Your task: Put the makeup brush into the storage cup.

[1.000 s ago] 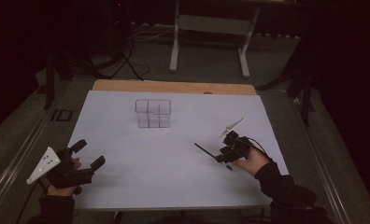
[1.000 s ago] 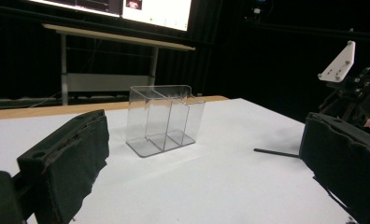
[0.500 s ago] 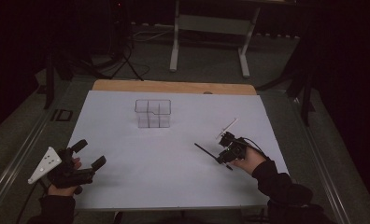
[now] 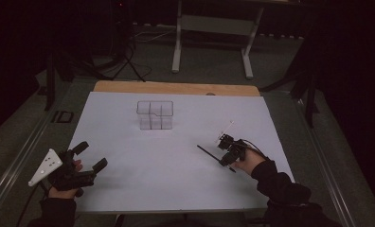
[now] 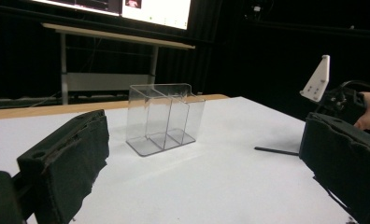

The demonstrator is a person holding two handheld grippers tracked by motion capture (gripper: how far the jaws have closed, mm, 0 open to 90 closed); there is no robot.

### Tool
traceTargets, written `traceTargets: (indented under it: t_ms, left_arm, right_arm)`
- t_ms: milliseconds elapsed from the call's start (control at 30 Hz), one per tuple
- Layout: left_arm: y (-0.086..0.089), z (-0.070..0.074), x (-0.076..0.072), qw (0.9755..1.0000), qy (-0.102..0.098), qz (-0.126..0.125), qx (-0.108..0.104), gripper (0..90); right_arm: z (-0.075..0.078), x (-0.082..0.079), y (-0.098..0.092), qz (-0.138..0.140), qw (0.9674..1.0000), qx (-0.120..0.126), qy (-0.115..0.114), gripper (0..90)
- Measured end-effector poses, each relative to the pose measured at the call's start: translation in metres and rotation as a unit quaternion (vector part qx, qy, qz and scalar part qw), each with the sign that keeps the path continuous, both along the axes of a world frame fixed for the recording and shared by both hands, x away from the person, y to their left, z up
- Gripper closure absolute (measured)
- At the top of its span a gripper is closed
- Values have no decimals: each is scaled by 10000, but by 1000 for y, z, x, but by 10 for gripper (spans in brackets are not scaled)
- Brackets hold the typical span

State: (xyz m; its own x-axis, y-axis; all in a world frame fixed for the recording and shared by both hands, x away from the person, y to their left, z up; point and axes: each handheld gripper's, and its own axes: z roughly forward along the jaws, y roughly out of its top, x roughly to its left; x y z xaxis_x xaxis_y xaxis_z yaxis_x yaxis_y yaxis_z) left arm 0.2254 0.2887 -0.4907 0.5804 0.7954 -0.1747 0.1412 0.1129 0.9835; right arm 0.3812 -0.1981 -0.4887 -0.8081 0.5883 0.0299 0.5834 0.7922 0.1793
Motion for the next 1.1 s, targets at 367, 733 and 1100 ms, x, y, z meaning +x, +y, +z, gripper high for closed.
traceTargets:
  t_ms: [367, 733, 1100]
  left_arm:
    - [1, -1, 0, 10000, 16, -11, -16, 23]
    - [0, -1, 2, 10000, 62, 2, -10, 25]
    - [-1, -2, 2, 9999, 110, -35, -58, 25]
  right_arm:
    - [-9, 1, 5, 94, 9996, -280, 4, 758]
    - [-11, -6, 8, 325, 9986, -363, -218, 851]
    - [1, -5, 5, 557, 9975, -295, -310, 854]
